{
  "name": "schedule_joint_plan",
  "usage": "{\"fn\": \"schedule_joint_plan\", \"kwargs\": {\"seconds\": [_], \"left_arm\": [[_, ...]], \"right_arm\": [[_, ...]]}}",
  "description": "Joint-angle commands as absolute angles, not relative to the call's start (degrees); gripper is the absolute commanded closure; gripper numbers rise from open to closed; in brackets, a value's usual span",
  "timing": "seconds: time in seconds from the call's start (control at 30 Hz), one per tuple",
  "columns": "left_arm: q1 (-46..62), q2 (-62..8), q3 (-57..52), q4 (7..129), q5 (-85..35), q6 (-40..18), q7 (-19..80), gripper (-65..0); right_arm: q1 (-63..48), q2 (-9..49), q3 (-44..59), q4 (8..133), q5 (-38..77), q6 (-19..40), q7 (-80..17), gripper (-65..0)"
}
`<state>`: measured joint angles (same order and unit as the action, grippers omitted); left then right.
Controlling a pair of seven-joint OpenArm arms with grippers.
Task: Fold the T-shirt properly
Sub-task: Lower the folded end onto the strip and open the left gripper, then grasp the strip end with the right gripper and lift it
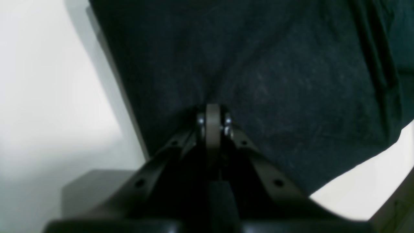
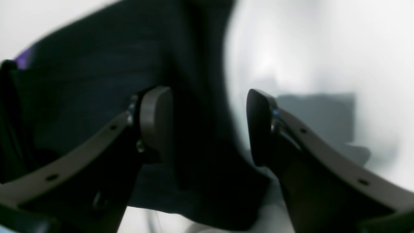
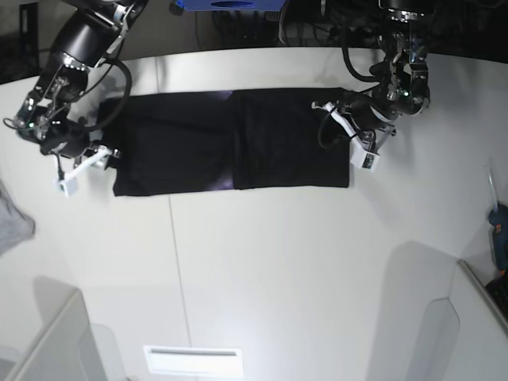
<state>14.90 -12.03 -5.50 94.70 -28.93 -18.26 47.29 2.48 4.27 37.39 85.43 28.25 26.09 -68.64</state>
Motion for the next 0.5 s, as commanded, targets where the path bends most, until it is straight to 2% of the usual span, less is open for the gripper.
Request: {"fn": "schedule_joint_plan", "kwargs": {"seconds": [0.0,0.23,0.47], "left_arm": [[15.2,-12.8,-5.8,94.5,-25.5,-16.7,49.8,0.0],[15.1,-13.1,-5.8,94.5,-25.5,-16.7,49.8,0.0],[15.1,-13.1,-5.8,94.6,-25.5,-16.7,49.8,0.0]], "right_arm": [[3.5,5.1,37.5,86.3,29.4,26.4,-67.7,-34.5],[3.6,5.6,37.7,80.1,34.2,29.8,-70.0,-34.7],[2.4,5.1,37.1,78.5,35.6,30.3,-70.3,-34.7]]}}
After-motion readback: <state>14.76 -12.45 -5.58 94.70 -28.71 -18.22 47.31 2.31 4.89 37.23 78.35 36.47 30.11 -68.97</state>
